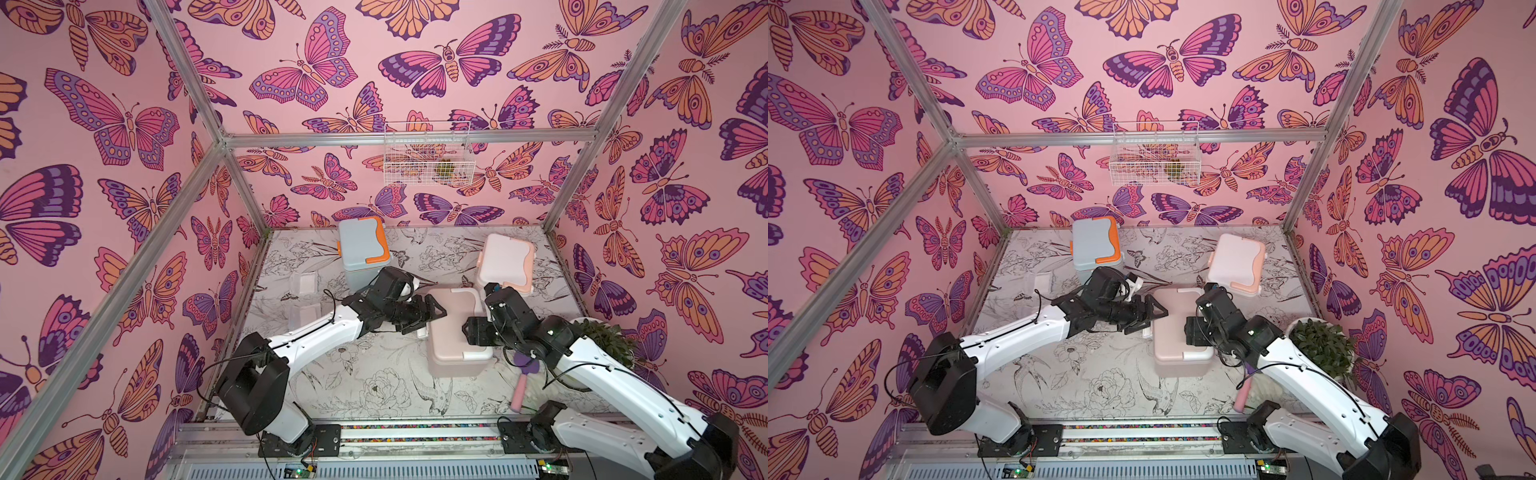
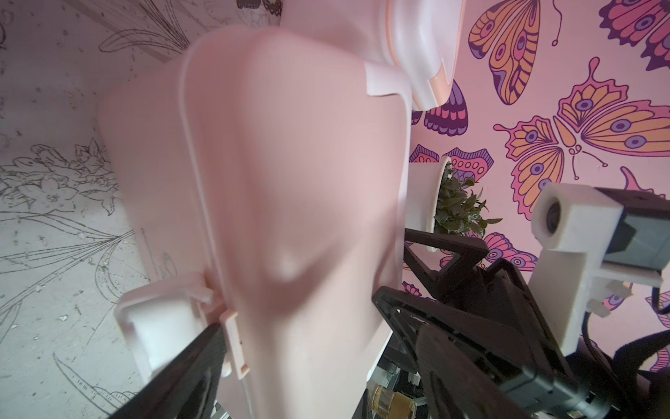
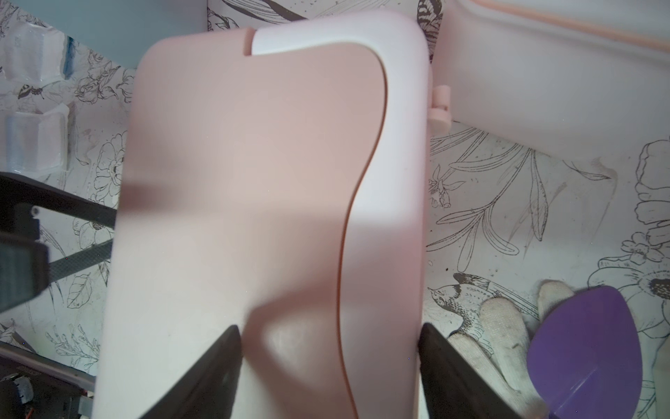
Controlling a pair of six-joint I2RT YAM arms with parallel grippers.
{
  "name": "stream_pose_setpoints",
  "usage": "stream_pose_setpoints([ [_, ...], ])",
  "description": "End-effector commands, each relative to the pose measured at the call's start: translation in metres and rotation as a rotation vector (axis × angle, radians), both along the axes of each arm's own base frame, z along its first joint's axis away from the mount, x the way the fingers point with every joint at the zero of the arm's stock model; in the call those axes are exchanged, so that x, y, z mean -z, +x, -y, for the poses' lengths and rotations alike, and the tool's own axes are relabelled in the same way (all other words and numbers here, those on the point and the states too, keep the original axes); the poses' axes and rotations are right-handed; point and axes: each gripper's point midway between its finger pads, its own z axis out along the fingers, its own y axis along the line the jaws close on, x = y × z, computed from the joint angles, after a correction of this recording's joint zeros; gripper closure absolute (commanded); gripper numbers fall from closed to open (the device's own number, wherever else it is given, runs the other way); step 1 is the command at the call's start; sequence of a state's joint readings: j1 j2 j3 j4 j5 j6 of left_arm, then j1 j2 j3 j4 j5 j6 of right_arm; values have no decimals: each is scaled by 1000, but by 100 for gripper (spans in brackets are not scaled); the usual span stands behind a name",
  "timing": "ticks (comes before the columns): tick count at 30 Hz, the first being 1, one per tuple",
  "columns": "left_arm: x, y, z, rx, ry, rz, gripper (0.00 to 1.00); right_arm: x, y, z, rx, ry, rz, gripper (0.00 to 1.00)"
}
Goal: Open first aid kits and take out gauze
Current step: Open the lid of the first aid kit.
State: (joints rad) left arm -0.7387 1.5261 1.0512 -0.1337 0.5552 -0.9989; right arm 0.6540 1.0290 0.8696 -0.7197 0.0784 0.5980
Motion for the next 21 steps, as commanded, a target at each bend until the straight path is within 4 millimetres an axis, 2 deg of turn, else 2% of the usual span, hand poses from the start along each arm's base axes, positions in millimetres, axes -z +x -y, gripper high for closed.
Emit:
stream_pose_setpoints([
  [1, -18, -9, 9, 56, -88, 17, 15, 33, -29, -13, -94, 11, -178, 24],
  [5, -35, -8, 7, 60, -180, 12, 13, 31, -29, -25, -116, 70, -186, 21],
  [14, -74, -3, -14, 36, -351, 18, 12, 23, -25, -49, -148, 183, -197, 20],
  [21, -88, -3, -12, 43, -407, 16, 12, 0, -19, -42, -115, 187, -121, 3],
])
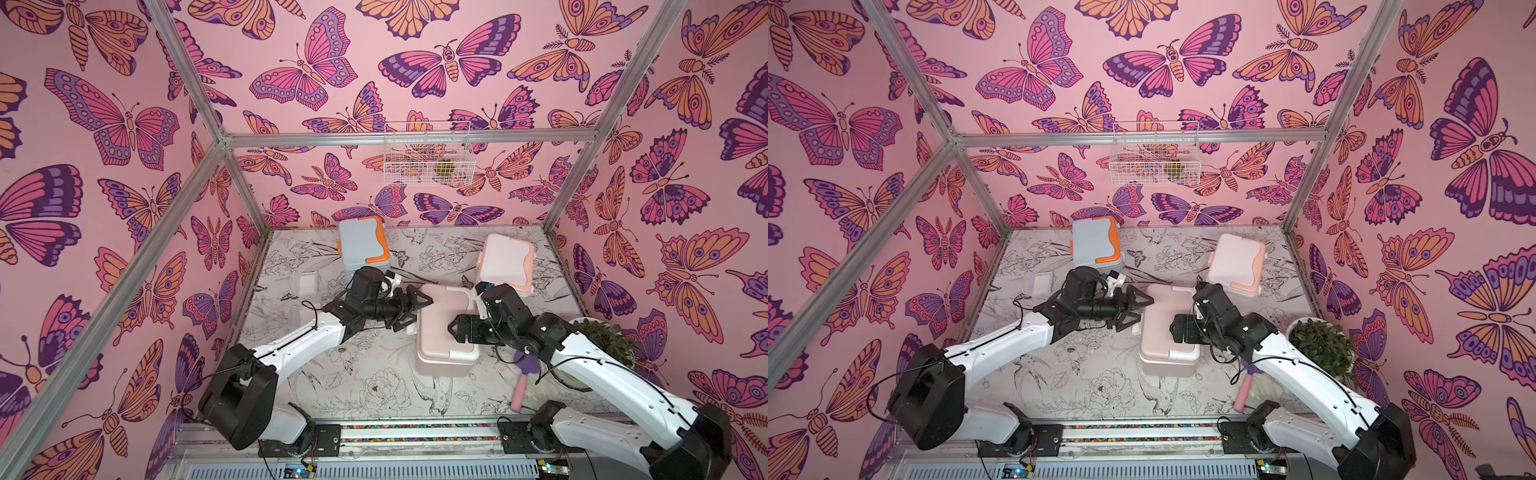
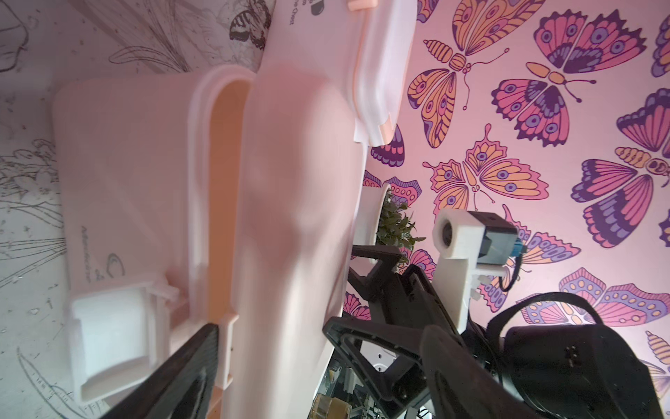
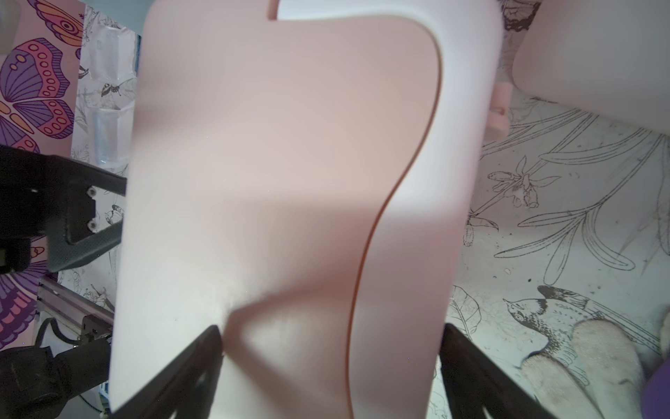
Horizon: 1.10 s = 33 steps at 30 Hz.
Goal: Open first aid kits and take out gauze
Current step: Open the lid of the first aid kit.
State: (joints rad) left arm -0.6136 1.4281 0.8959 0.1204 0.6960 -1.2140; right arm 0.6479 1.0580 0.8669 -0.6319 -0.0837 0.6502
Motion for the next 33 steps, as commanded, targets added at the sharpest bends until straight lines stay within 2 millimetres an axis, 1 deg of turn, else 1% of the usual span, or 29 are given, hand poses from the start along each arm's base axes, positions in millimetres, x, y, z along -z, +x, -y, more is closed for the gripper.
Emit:
stream_pose_setpoints([
  [1, -63, -18, 17, 127, -195, 125, 12, 1, -17, -9, -66, 25, -54, 1],
  [5, -69, -17, 18, 124, -209, 128, 12, -8, -15, -2, -41, 19, -17, 1],
  [9, -78, -14, 20, 120, -221, 135, 12, -22, -16, 3, -29, 29, 27, 1],
  [13, -91, -11, 28, 132, -239, 149, 12, -41, -19, 8, -26, 46, 76, 1],
  [17, -102, -11, 41, 152, -244, 163, 12, -60, -23, 18, -8, 60, 129, 1],
  [20, -111, -12, 55, 179, -236, 177, 12, -76, -29, 23, -3, 92, 170, 1],
  [24, -120, -19, 84, 236, -223, 197, 12, -91, -37, 30, 6, 130, 215, 1],
  [28, -120, -28, 113, 286, -198, 205, 12, -94, -43, 34, 3, 140, 222, 1],
  [33, -115, -39, 137, 315, -156, 220, 12, -95, -50, 42, 14, 141, 232, 1],
])
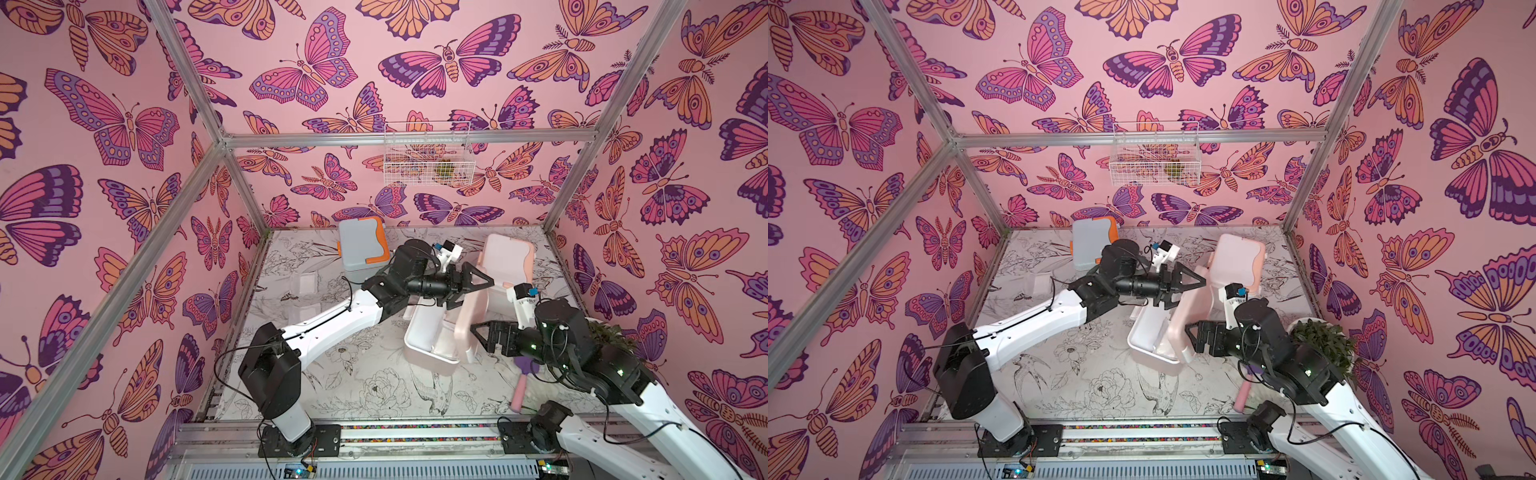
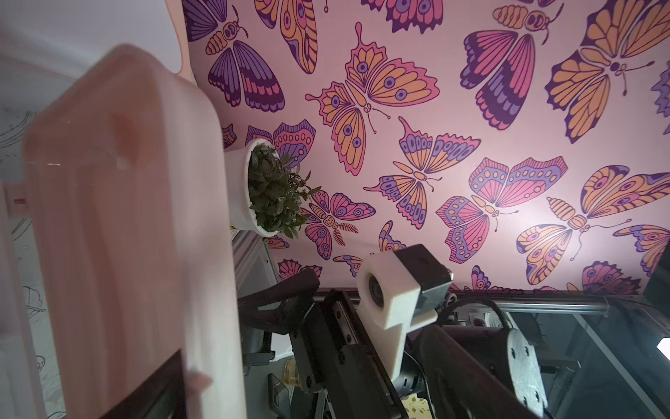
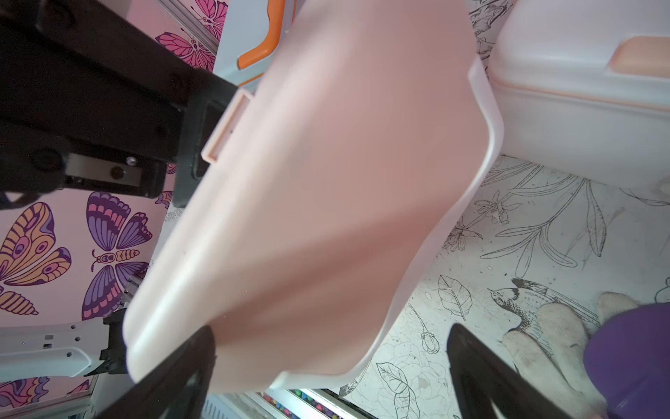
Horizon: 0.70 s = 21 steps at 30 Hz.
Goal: Open first aid kits and take out gauze
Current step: Open the lid of the first aid kit.
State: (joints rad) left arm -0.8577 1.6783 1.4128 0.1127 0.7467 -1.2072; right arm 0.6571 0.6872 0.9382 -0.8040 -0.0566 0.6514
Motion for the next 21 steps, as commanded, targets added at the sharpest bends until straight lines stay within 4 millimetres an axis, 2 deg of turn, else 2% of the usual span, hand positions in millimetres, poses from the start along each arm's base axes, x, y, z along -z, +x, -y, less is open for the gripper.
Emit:
stream_pose_setpoints([
  [1, 5, -9, 13, 16, 37, 41, 12, -5, -7, 8, 11, -6, 10, 1],
  [6, 12, -16, 26, 22, 59, 51, 12, -11, -14, 17, 41, 26, 31, 1],
  [12, 15, -19, 29, -8, 77, 70, 11, -27, -22, 28, 78, 96, 88, 1],
  [19, 18, -39, 46, 38, 80, 64, 10, -31, -25, 13, 43, 217, 82, 1],
  [21, 12, -45, 49, 54, 69, 74, 9, -31, -25, 11, 37, 229, 77, 1],
])
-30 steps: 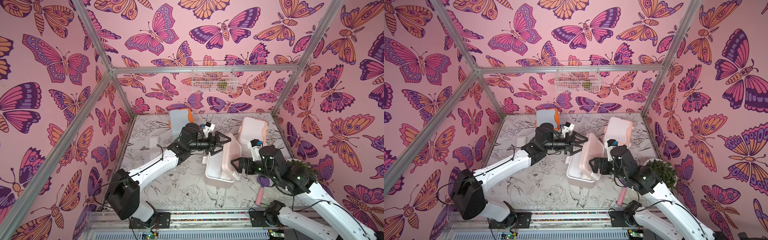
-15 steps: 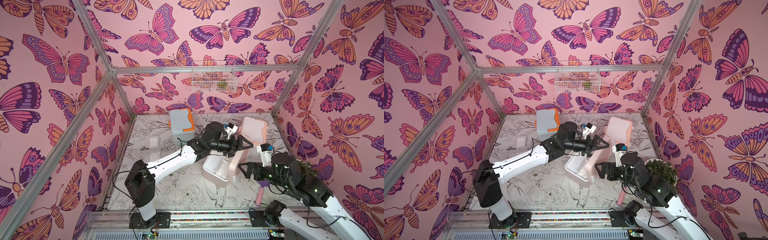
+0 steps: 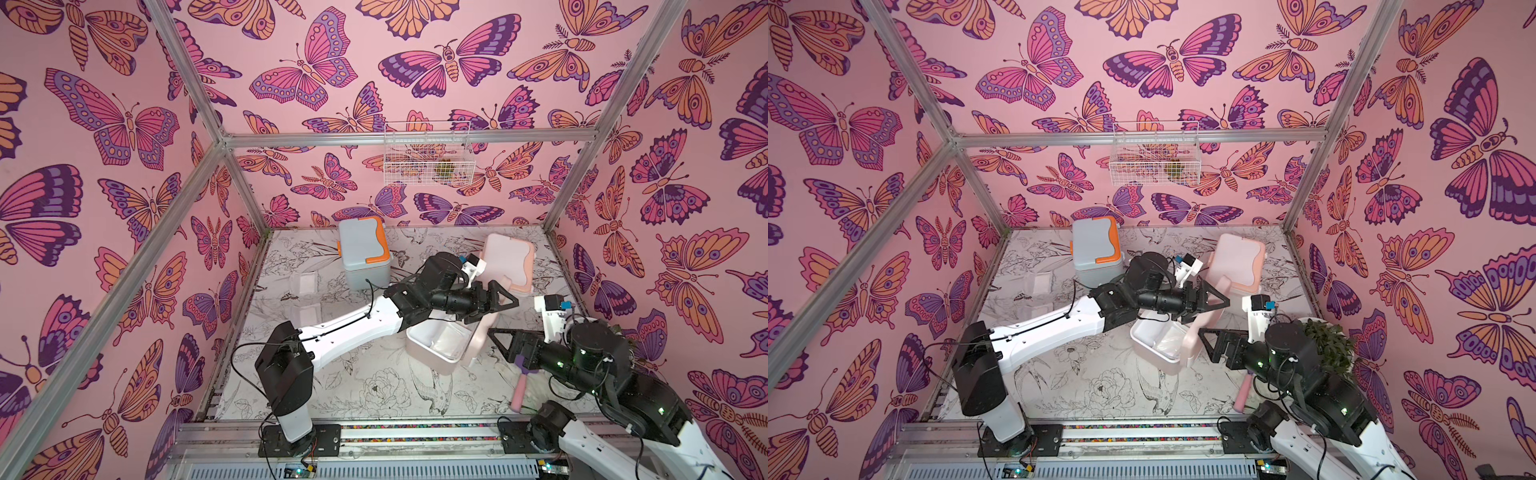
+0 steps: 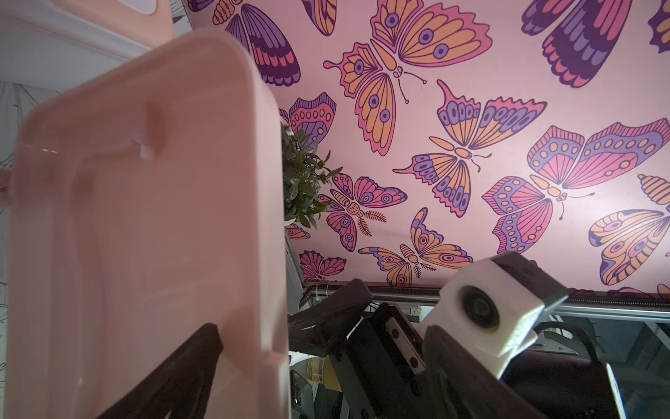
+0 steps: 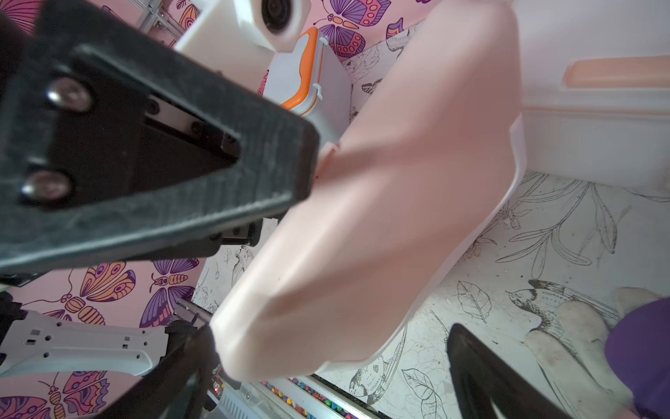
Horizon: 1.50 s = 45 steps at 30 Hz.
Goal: Open first aid kits and take out gauze
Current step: Open the lid of the first aid kit, then pick up the gauze from the first aid kit.
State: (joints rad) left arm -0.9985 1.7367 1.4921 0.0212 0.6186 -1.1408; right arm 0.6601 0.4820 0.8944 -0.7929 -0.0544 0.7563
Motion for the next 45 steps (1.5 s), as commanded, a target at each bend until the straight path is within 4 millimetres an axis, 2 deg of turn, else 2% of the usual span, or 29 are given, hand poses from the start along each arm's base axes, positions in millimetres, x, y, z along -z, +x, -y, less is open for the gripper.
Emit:
stream_pose_setpoints([
  [1, -2, -9, 10, 30, -5, 24, 9, -6, -2, -8, -23, 62, 1, 1],
  [6, 0, -14, 11, 42, 0, 28, 8, -4, -3, -9, -24, 85, -6, 1],
  [9, 0, -12, 4, 35, 10, 45, 9, 3, -3, -5, -3, 65, -30, 1],
  [13, -5, 7, -28, -58, 70, 133, 8, 22, -6, 9, 58, -1, -97, 11],
  [16, -9, 19, -59, -132, 142, 217, 5, 28, -10, 16, 77, -17, -118, 21],
  [18, -4, 25, -80, -170, 201, 254, 3, 30, -12, 21, 91, -34, -122, 27],
  [21, 13, 31, -110, -216, 289, 277, 0, 34, -12, 31, 124, -86, -129, 36],
  [23, 34, 35, -129, -234, 378, 279, 0, 37, -10, 40, 156, -144, -132, 41],
  [26, 64, 38, -156, -258, 532, 298, 0, 41, -6, 52, 193, -239, -131, 45],
  [29, 88, 38, -173, -252, 659, 317, 0, 40, -1, 58, 216, -299, -117, 46],
  [34, 116, 35, -181, -206, 817, 344, 10, 38, 12, 58, 224, -370, -99, 49],
  [40, 135, 35, -172, -131, 940, 377, 31, 42, 26, 49, 213, -411, -102, 53],
  [45, 144, 43, -166, -110, 985, 386, 44, 41, 27, 50, 214, -421, -99, 54],
])
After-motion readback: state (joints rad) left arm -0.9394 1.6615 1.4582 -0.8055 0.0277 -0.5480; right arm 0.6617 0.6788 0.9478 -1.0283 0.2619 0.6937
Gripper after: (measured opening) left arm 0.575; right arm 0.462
